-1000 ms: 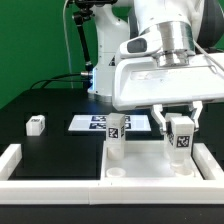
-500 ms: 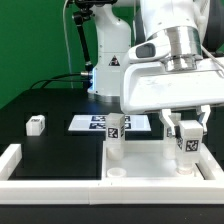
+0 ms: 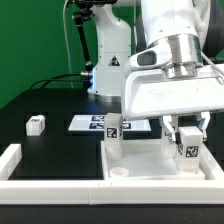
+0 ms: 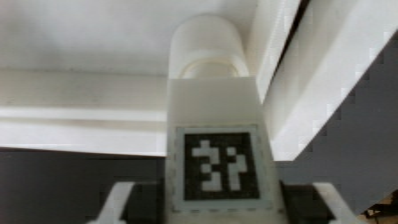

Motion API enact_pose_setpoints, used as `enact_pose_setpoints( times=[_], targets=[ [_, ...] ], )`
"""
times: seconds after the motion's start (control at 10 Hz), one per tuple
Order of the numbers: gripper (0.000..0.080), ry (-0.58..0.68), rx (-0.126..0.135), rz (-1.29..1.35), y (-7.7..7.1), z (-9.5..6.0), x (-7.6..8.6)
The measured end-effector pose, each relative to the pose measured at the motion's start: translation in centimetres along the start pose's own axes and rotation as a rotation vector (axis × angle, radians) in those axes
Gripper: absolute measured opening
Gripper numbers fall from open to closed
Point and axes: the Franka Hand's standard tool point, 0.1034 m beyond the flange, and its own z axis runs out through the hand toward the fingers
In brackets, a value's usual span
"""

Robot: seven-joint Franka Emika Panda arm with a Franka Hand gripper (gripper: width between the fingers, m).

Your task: Assemble square table

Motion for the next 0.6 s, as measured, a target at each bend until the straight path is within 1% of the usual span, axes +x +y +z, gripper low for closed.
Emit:
enact_pose_setpoints(
  times=[0.1, 0.2, 0.3, 0.4, 0.5, 0.6],
  targets=[
    [0.0297, -0.001, 0.0, 0.0, 0.0, 0.01, -0.02],
    [0.0483, -0.001, 0.0, 0.0, 0.0, 0.01, -0.03],
    [0.0609, -0.001, 0.0, 0.0, 0.0, 0.01, -0.03],
    [0.0609, -0.001, 0.0, 0.0, 0.0, 0.01, -0.03],
    [0.0643, -0.001, 0.0, 0.0, 0.0, 0.01, -0.03],
    [0.0643, -0.001, 0.0, 0.0, 0.0, 0.01, -0.03]
  ],
)
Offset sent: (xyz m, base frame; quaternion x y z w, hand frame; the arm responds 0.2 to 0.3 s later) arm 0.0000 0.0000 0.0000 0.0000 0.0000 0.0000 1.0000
